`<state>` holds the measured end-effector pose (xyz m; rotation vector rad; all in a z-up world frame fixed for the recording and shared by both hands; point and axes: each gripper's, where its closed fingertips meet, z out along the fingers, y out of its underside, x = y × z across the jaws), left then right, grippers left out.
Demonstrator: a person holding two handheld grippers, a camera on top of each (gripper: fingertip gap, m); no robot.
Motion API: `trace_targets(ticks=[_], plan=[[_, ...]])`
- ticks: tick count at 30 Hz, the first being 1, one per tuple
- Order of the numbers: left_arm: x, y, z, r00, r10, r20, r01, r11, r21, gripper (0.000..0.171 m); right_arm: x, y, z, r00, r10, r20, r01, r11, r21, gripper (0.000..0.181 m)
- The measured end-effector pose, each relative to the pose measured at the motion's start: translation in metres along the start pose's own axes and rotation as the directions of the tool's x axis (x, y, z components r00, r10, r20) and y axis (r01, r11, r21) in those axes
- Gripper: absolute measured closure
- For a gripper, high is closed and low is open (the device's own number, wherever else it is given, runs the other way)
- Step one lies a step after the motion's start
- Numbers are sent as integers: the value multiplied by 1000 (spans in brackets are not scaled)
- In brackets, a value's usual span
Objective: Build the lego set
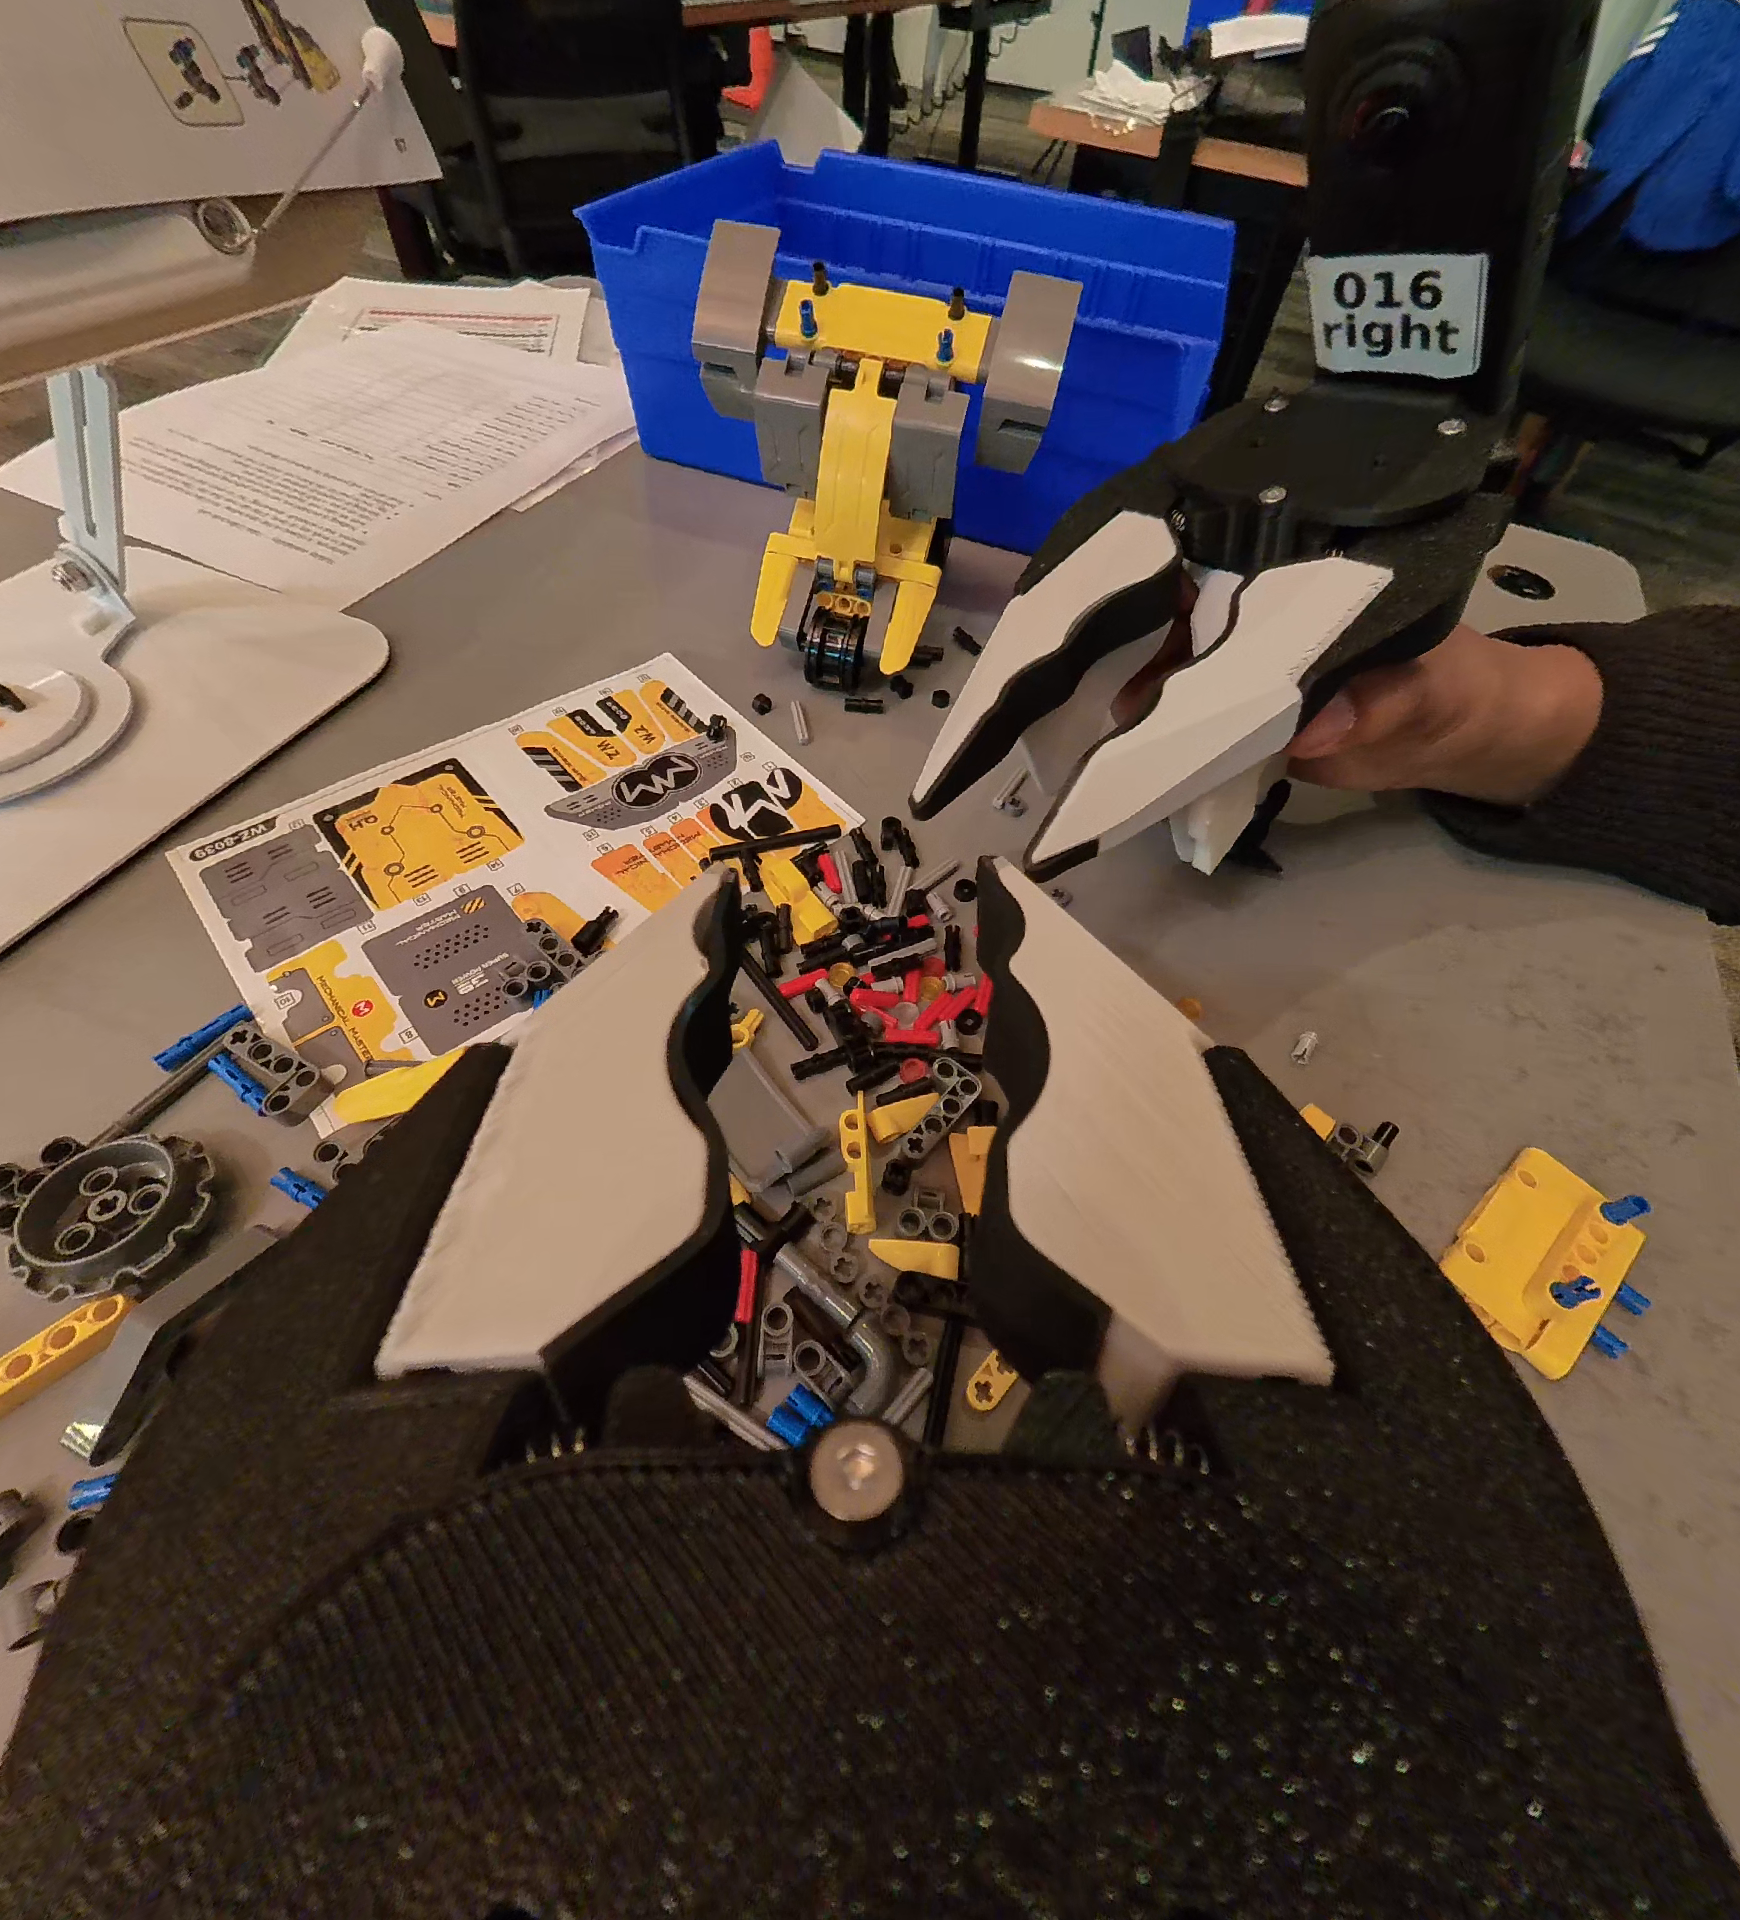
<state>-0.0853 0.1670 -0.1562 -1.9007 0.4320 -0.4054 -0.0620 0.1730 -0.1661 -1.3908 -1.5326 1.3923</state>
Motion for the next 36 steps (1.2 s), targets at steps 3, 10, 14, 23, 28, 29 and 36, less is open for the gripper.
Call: trace_targets(ticks=[3, 10, 14, 23, 28, 29, 36], plan=[[0, 0, 0, 1000, -4, -1, 4, 1000, 0, 126, -2, -1, -1, 1000, -6, 1, 6, 1000, 3, 154], [-2, 1, 0, 1000, -7, 4, 7, 1000, -1, 124, -6, -7, -3, 999, -35, -6, 35, 999, 17, 152], [-2, 2, 1, 1000, -12, 3, 12, 1000, -4, 123, -8, -8, -3, 999, -41, -2, 41, 999, 18, 152], [-1, 4, 3, 1000, -11, -2, 11, 1000, -13, 123, -16, -9, -2, 998, -61, 14, 60, 998, 21, 148], [0, 4, 3, 1000, -9, -4, 9, 1000, -16, 123, -26, -4, 4, 992, -121, 26, 121, 993, -4, 146], [0, 4, 3, 1000, -9, -4, 9, 1000, -16, 123, -27, -3, 4, 990, -139, 20, 140, 990, -9, 145], [2, 6, 5, 1000, -6, -8, 6, 1000, -26, 121, -26, -10, 4, 950, -309, -52, 310, 950, 26, 137]])
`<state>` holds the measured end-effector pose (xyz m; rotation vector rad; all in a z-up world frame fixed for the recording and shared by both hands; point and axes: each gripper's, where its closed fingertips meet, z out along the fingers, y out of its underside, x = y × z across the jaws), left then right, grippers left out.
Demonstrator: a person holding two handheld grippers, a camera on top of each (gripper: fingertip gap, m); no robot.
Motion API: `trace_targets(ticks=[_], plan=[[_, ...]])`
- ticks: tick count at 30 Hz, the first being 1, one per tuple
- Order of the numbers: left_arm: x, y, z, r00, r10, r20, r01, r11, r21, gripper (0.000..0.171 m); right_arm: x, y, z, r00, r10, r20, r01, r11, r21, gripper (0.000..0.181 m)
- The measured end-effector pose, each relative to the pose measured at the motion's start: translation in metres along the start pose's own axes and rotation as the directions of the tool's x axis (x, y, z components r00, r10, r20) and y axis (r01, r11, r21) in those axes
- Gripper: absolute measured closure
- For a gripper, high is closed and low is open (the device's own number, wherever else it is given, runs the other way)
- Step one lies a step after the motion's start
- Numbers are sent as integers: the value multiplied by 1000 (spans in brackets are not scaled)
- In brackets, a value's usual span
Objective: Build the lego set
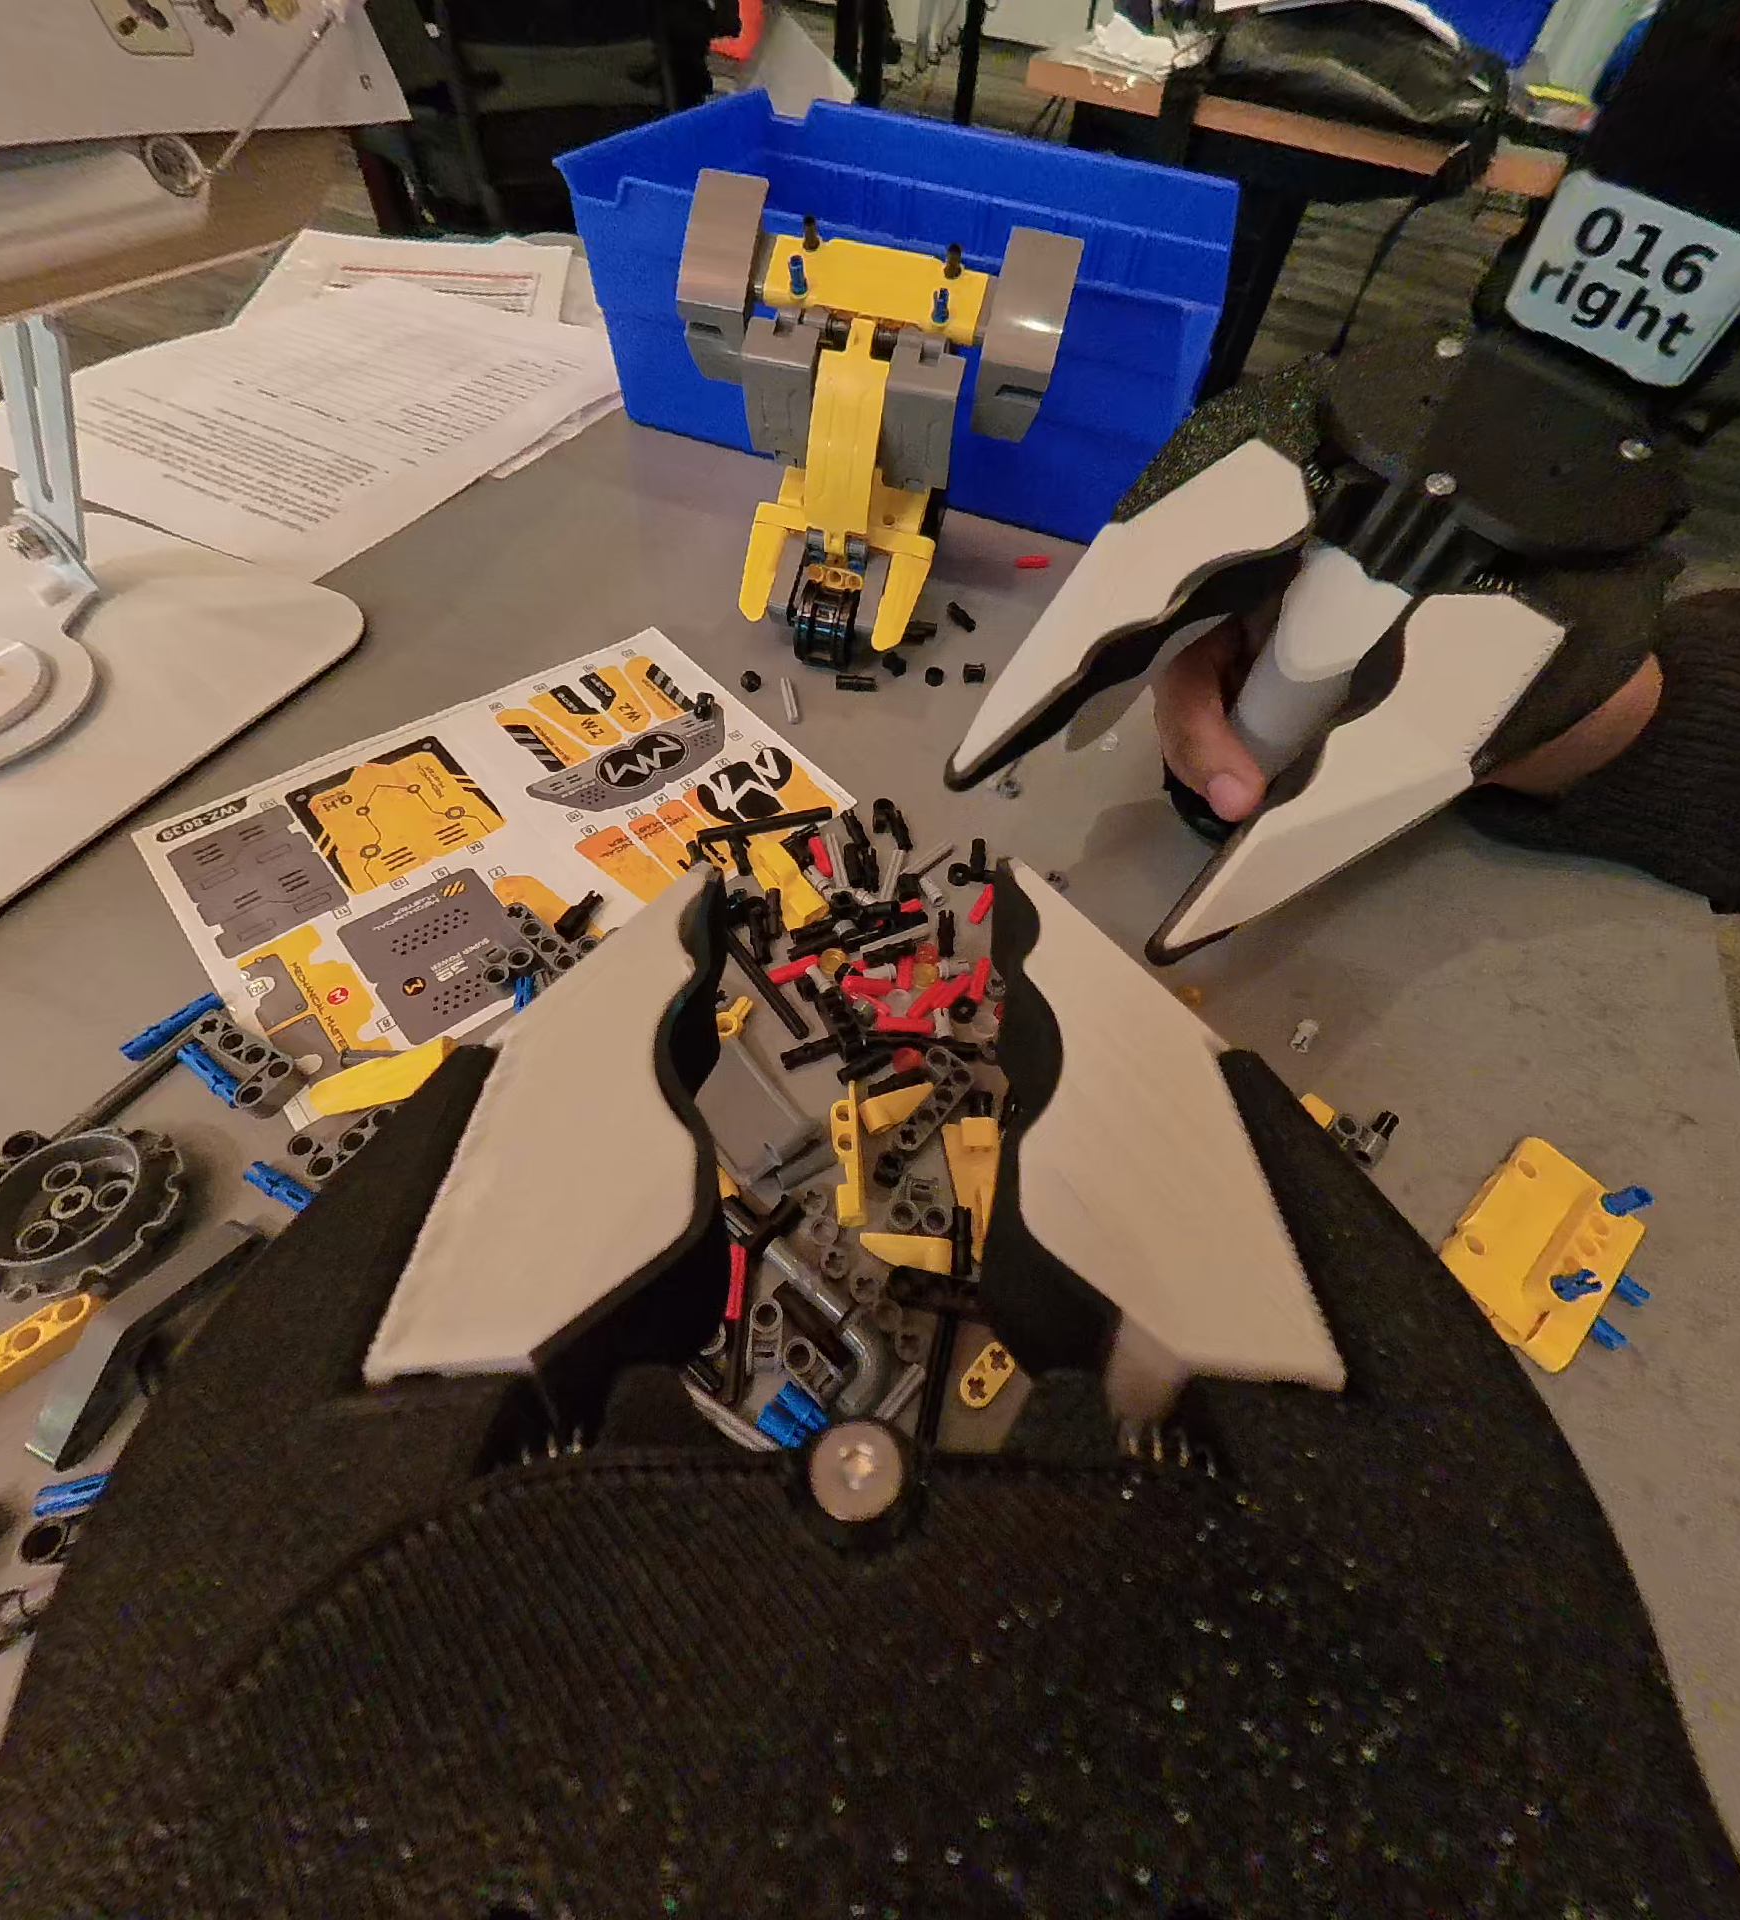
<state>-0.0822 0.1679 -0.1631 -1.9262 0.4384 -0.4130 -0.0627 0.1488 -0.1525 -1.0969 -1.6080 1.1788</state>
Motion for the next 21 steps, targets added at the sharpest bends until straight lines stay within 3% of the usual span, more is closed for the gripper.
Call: trace_targets(ticks=[12, 21], plan=[[3, -1, 0, 1000, 5, -11, -5, 1000, 7, 120, -13, 0, 3, 997, -68, 48, 68, 998, 9, 140], [13, -8, -3, 997, 20, -69, -17, 999, 39, 127, -18, -6, -2, 990, -41, 132, 30, 996, 86, 149]])
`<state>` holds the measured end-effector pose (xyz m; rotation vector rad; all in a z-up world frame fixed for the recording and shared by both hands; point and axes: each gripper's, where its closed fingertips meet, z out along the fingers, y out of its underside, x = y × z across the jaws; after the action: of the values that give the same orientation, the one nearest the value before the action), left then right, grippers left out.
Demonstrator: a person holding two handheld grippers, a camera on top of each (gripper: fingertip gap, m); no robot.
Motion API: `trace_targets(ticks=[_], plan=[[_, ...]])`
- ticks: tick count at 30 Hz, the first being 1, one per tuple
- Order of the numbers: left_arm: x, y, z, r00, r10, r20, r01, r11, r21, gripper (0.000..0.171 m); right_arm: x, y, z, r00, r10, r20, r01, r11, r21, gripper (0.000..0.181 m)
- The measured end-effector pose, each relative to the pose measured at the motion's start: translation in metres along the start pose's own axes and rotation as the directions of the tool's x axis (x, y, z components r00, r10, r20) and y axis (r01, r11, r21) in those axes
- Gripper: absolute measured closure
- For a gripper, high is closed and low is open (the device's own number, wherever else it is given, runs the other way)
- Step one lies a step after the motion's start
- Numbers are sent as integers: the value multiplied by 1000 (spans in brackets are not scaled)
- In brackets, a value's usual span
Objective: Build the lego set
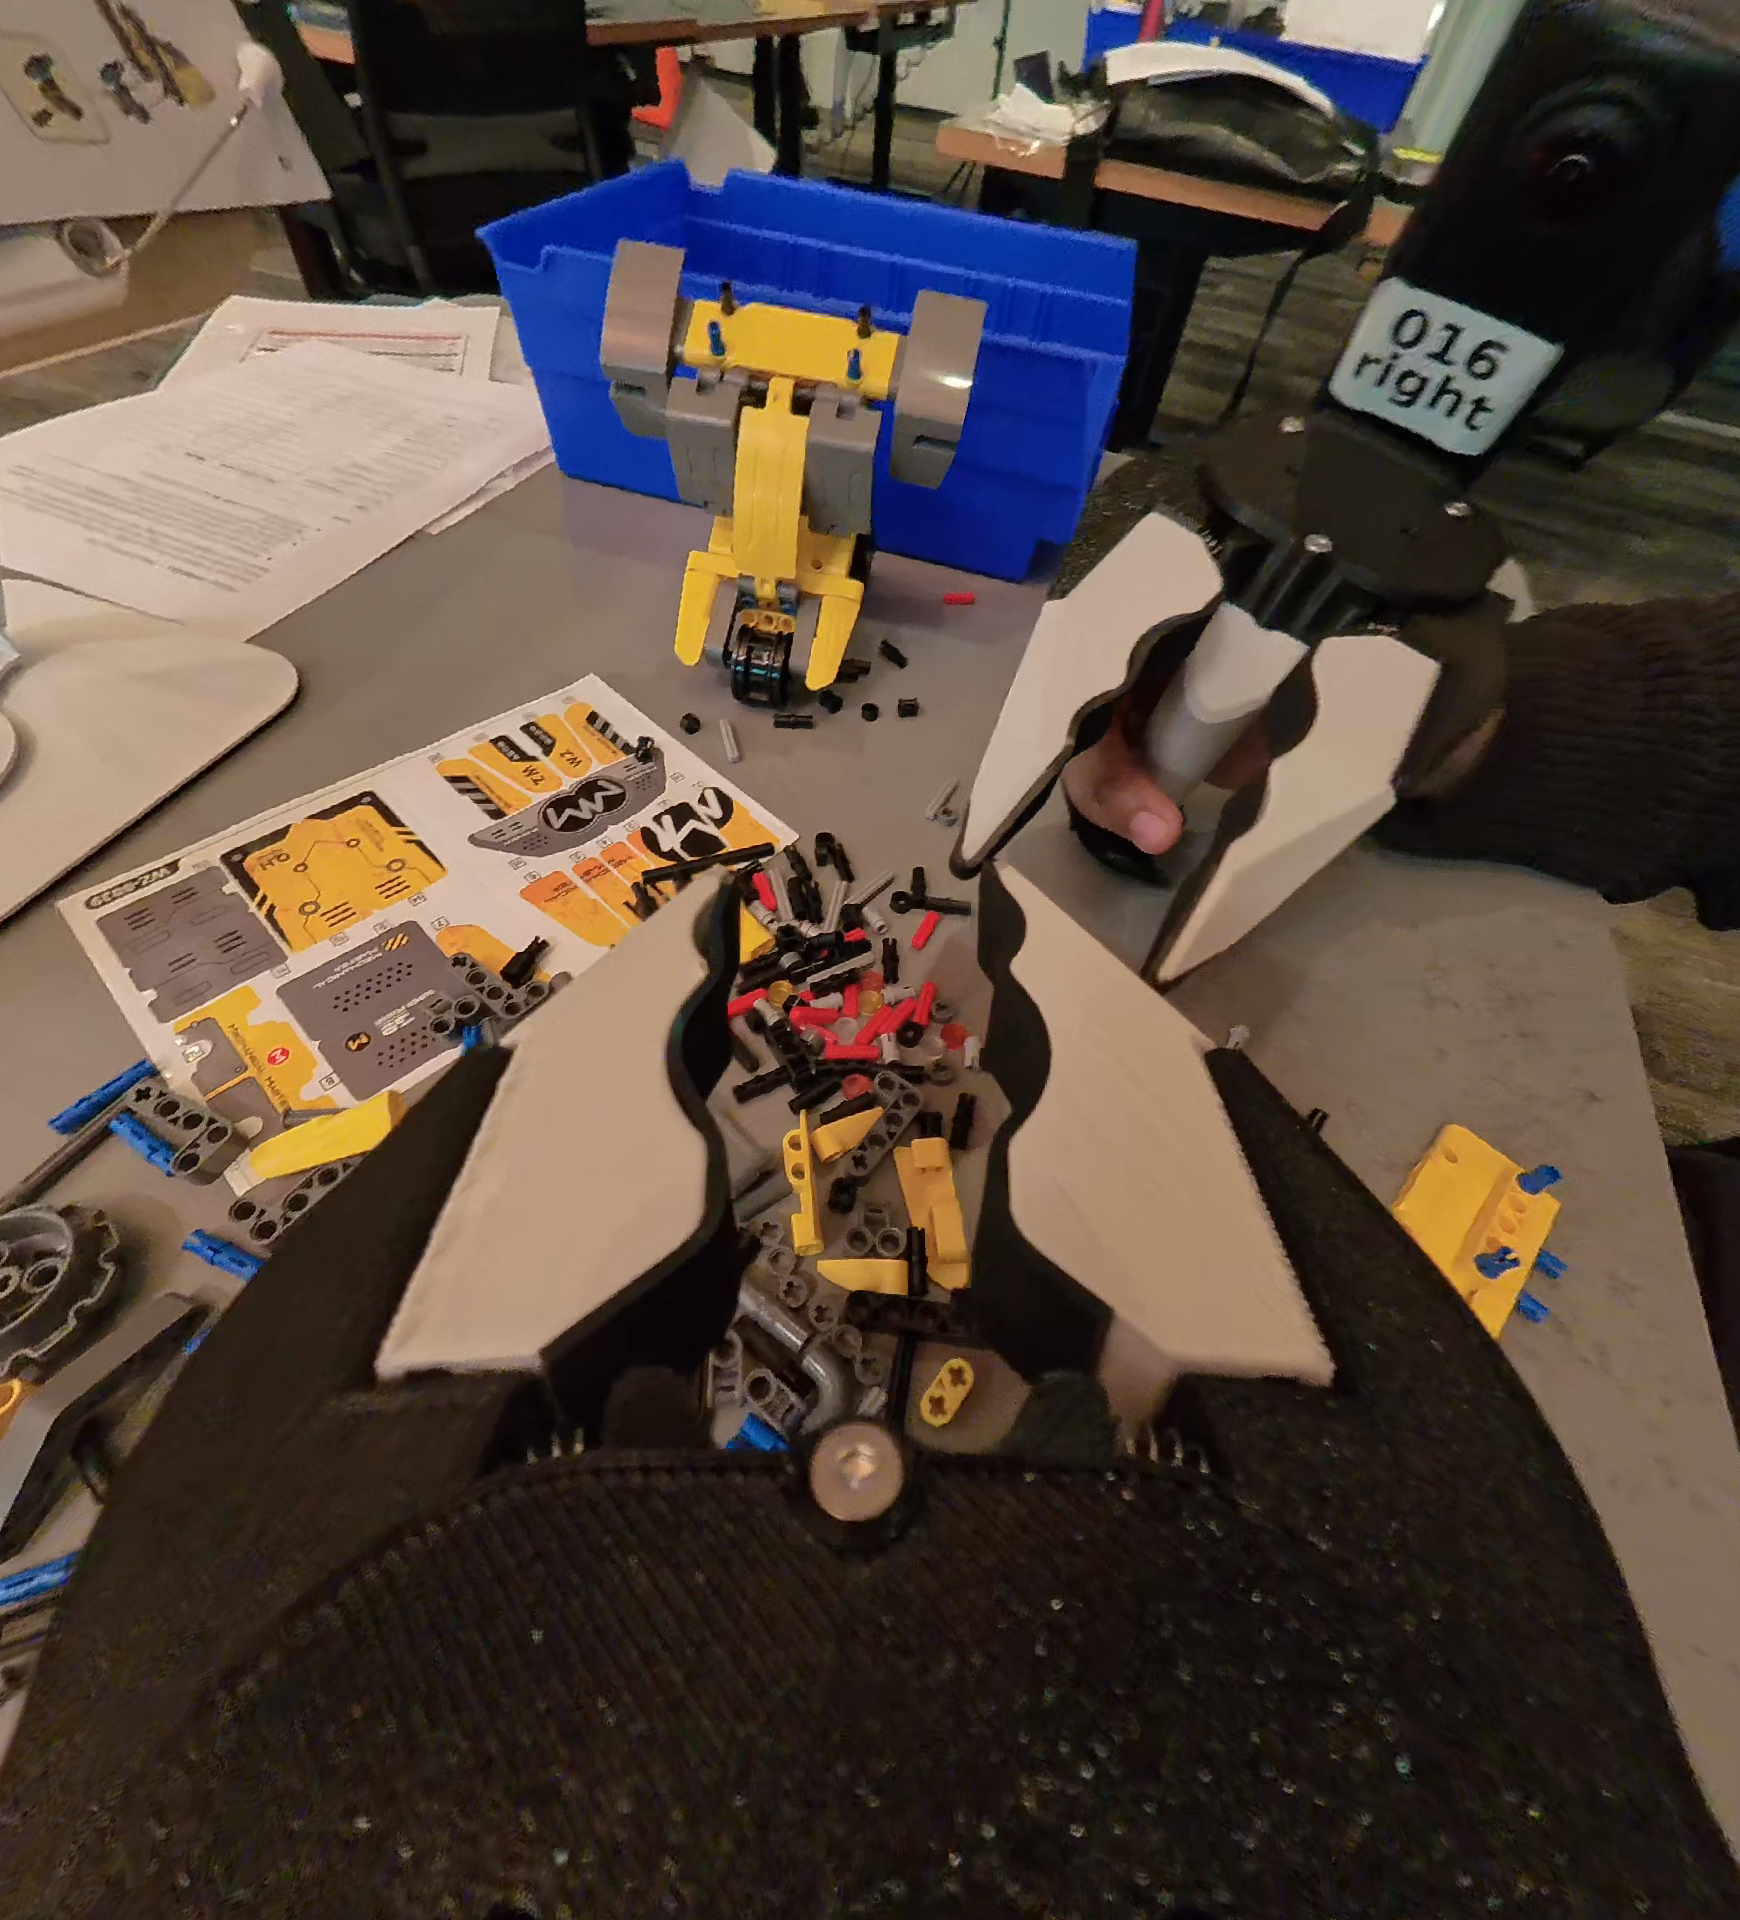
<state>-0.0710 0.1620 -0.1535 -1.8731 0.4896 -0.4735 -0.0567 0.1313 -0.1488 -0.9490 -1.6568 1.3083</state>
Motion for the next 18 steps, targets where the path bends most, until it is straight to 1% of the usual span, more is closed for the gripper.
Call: trace_targets(ticks=[3, 8, 11, 15, 18], plan=[[10, -4, -1, 998, 18, -65, -16, 999, 37, 128, -2, -6, -5, 998, 36, 44, -38, 998, 41, 158], [20, -8, -3, 991, 37, -127, -29, 997, 64, 139, 0, -10, -8, 997, 62, 55, -65, 996, 63, 159], [26, -11, -5, 987, 53, -150, -41, 996, 82, 141, -3, -15, -10, 994, 73, 82, -81, 992, 95, 162], [30, -13, -5, 984, 63, -168, -48, 994, 94, 142, -2, -19, -13, 994, 71, 85, -80, 990, 115, 168], [31, -13, -5, 983, 58, -174, -42, 995, 95, 142, -3, -21, -14, 992, 81, 99, -93, 987, 131, 168]])
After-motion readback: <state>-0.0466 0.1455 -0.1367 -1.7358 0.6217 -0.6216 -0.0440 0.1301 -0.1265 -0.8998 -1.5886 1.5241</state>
